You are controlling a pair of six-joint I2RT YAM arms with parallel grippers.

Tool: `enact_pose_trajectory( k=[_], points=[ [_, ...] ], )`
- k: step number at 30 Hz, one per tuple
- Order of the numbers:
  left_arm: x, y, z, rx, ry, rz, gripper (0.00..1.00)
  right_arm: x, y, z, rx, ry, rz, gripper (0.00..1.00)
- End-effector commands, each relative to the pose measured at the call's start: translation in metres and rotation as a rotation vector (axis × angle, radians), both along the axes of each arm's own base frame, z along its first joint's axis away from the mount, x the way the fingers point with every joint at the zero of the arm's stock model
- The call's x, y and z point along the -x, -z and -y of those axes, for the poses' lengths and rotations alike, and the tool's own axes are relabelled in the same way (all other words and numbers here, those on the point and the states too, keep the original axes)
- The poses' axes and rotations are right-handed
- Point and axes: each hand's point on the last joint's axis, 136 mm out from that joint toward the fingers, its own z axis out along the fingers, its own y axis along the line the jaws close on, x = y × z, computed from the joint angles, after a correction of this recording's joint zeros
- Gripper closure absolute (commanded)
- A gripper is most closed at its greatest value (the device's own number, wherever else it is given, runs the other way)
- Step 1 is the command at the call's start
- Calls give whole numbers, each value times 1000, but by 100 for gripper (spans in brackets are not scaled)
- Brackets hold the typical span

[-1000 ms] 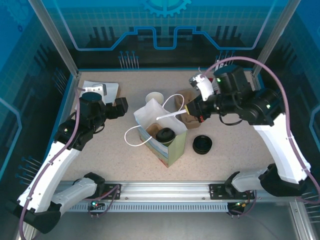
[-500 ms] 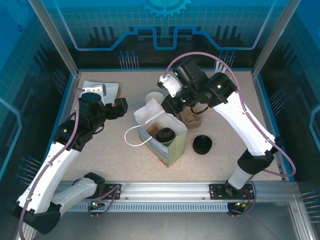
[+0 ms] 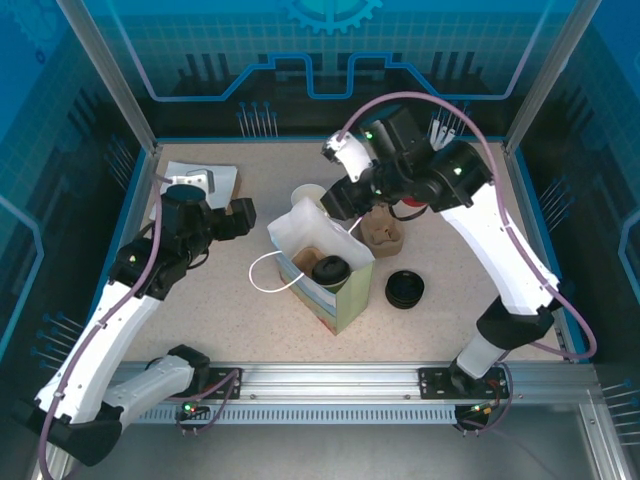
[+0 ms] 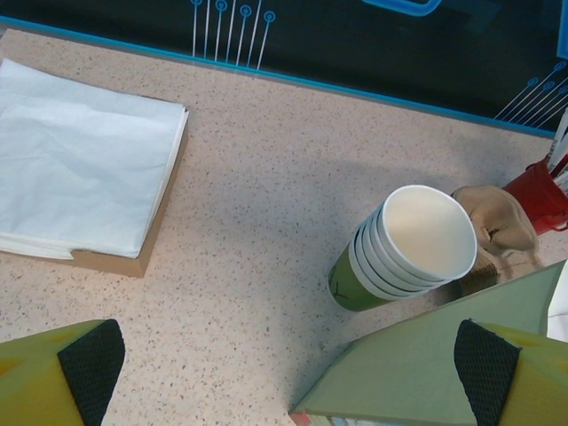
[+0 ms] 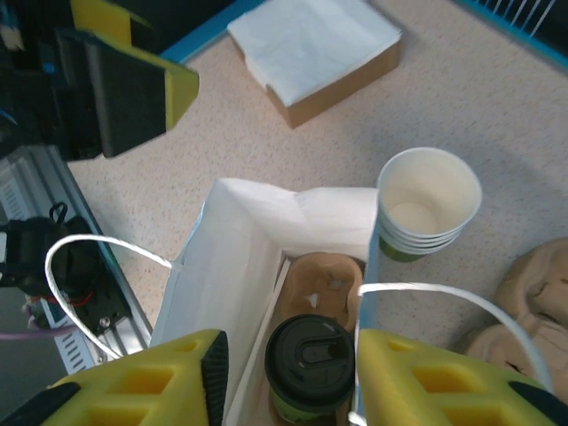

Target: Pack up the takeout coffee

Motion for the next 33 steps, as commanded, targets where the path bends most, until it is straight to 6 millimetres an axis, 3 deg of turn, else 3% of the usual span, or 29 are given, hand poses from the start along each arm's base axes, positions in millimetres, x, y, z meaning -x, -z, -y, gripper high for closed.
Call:
enact_pose_trajectory(
  k=[1,8,15,25,28,33],
  points=[
    [-2,-9,-3,-3,-6,-8,1,5,-30,23,-57,40,85,52],
    [-14,-6,-13,-4,-44,-71,1,16,-45,67,-116,132,133,39],
    [-35,10,-34,21,-58,-187,1,25,-43,109,-160,237,175,27],
    [-74,74,-83,-92,-83,-413,11,32,-14,130,-187,288,180,9],
    [-85,98,-90,-169,-63,-500,16,32,-4,136,-181,308,183,1],
    [-103,135,-97,-244,-28,-631,24,33,11,143,-178,333,192,0]
  ],
)
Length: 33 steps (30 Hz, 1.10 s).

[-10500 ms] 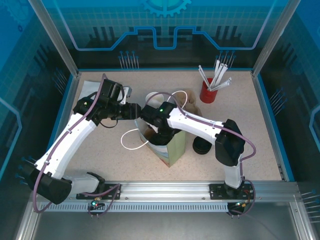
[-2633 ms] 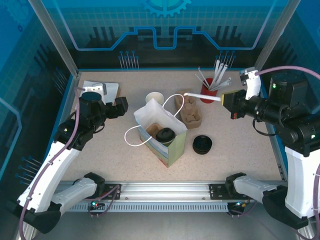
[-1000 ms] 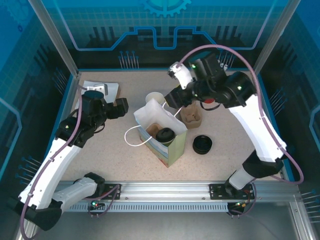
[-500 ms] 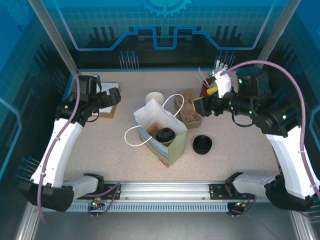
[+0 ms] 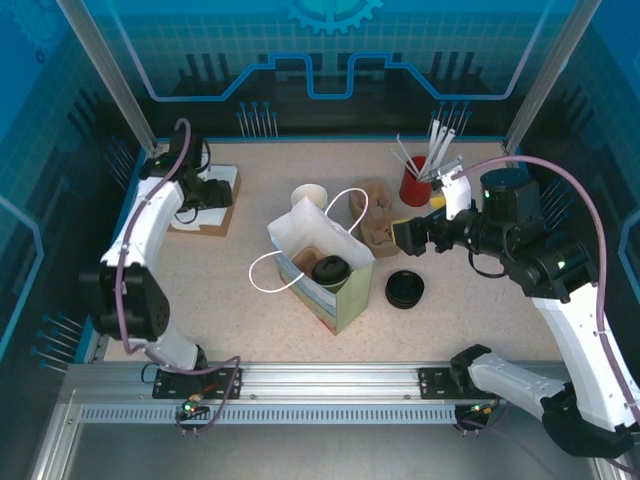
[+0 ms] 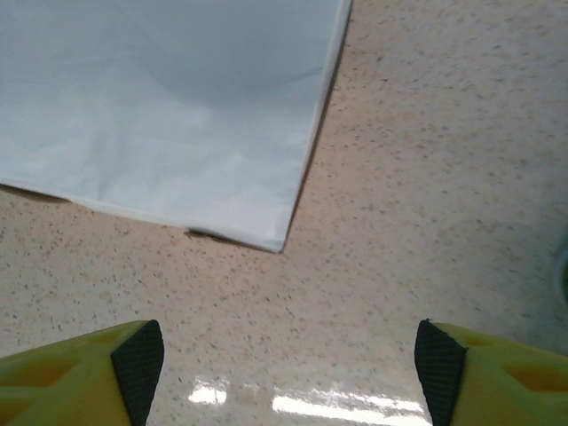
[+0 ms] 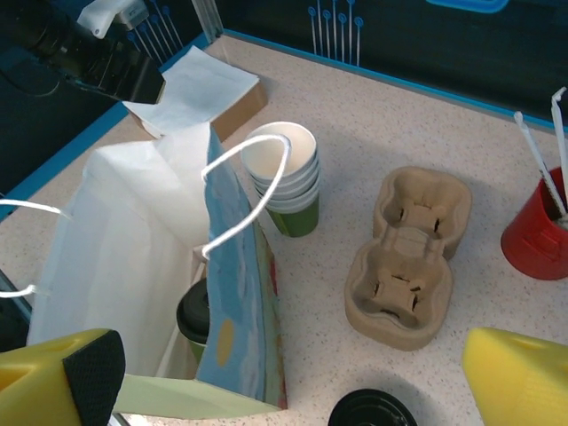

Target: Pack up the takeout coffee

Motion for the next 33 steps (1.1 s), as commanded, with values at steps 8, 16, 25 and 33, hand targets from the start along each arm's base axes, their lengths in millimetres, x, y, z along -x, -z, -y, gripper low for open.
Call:
enact_pose_trajectory(
  k=[8,16,25,33],
  points=[
    [-22,56,-14,-145,107,-209,33,-8,7,10,2,41,30,0],
    [-38,79,-12,-150,141,-262,41,-14,15,12,12,49,14,0],
    [-41,96,-13,-155,146,-306,43,-18,18,13,12,58,5,0],
    [-42,101,-16,-174,147,-316,50,-18,21,13,8,57,-3,0]
  ],
)
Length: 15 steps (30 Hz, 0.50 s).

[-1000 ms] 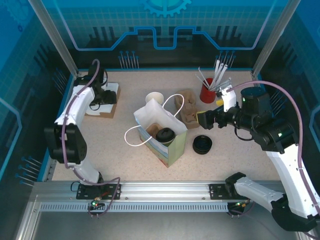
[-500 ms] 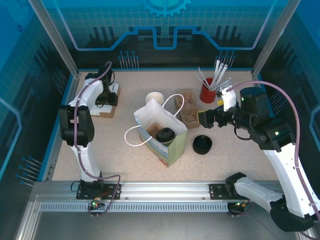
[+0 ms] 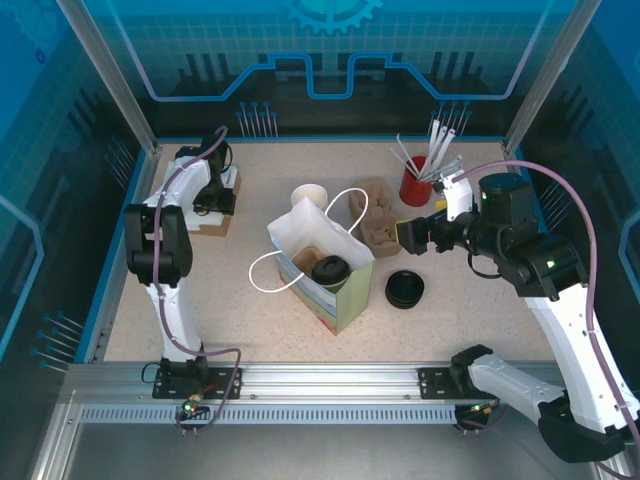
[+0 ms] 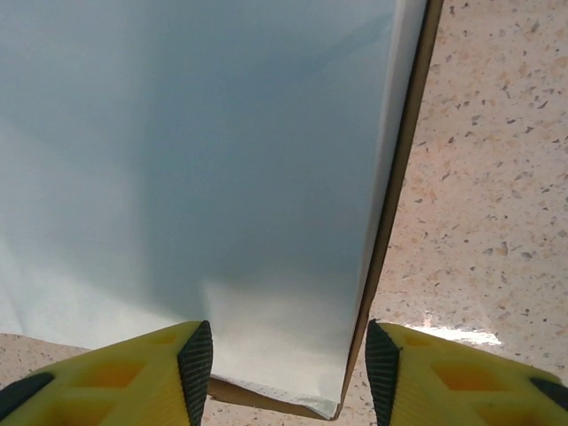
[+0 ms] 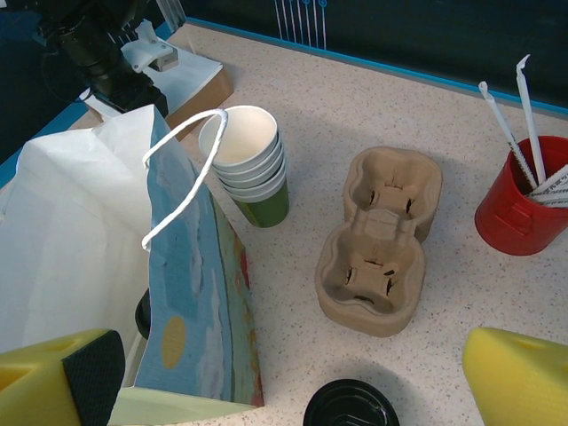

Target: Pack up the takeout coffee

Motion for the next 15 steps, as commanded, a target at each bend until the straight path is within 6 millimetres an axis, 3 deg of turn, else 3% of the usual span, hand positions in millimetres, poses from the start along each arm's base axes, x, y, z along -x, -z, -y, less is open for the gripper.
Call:
enact_pose_trajectory(
  k=[1,9,15],
  points=[
    [-1,0,-1,-27,26,-18,51,-4,-2,-1,-13,-5,17,0],
    [-1,4,-4,-43,28,-23,56,-5,-1,-2,-18,-7,13,0],
    [1,7,-5,-51,35,-33,68,-4,-2,-1,-15,-3,16,0]
  ],
)
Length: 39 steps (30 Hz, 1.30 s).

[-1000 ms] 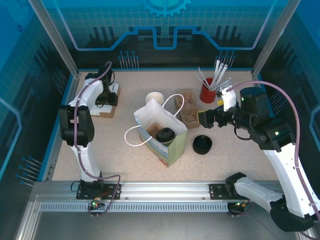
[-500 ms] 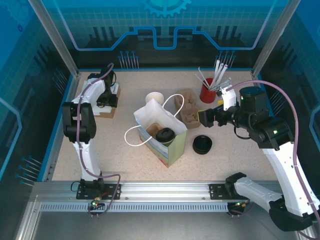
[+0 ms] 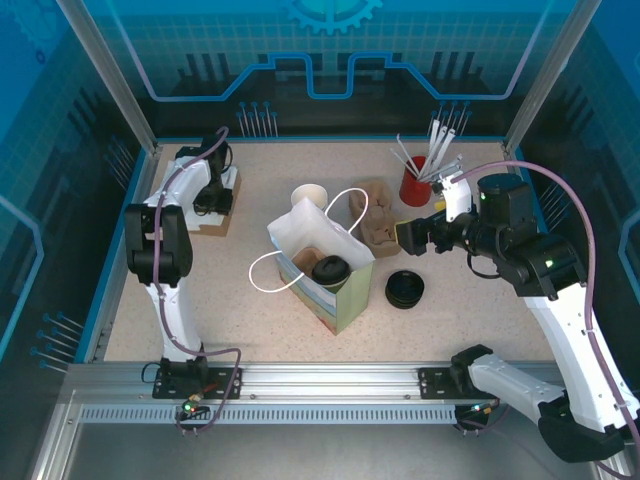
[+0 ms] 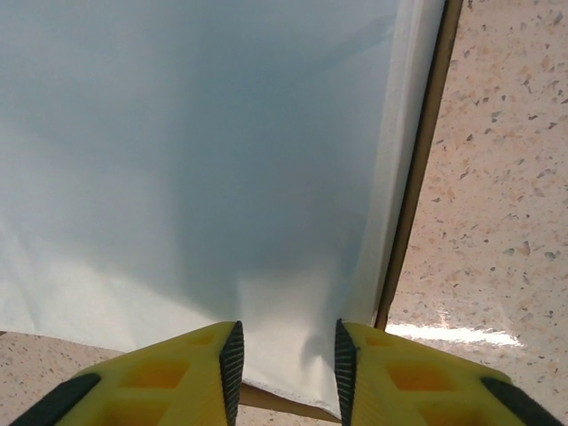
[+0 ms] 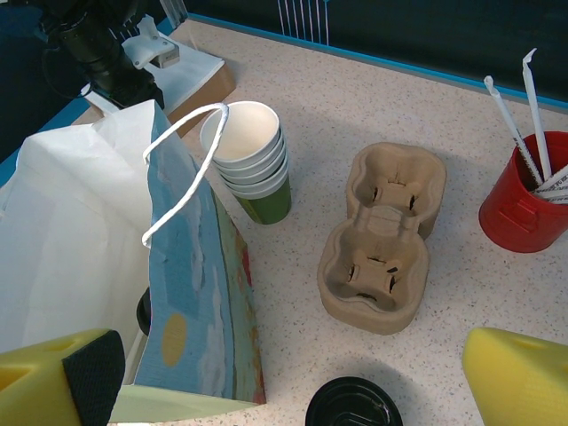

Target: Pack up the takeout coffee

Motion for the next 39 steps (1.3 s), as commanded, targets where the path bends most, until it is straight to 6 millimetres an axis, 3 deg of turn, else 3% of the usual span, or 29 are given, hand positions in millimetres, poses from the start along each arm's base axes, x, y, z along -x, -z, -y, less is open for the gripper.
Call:
enact_pose_trajectory(
  k=[1,8,14,17,24,34,39],
  points=[
    [1,8,-1,-23,16,-27,70,-4,-5,0,-13,1,24,0],
    [1,7,2,-7,11,-21,77,-3,-4,2,-6,8,24,0],
    [1,-1,6,16,19,-9,99,-3,-1,4,3,15,21,0],
    [2,-16,9,32,23,18,100,-3,0,4,2,14,20,0],
    [9,-81,10,42,13,167,100,-5,-7,-2,-19,-11,43,0],
    [27,-206,15,17,45,526,100,-6,-34,-31,-91,-191,198,0],
    [33,-269,43,54,138,679,100,-1,-56,-58,-98,-355,315,0]
  ],
)
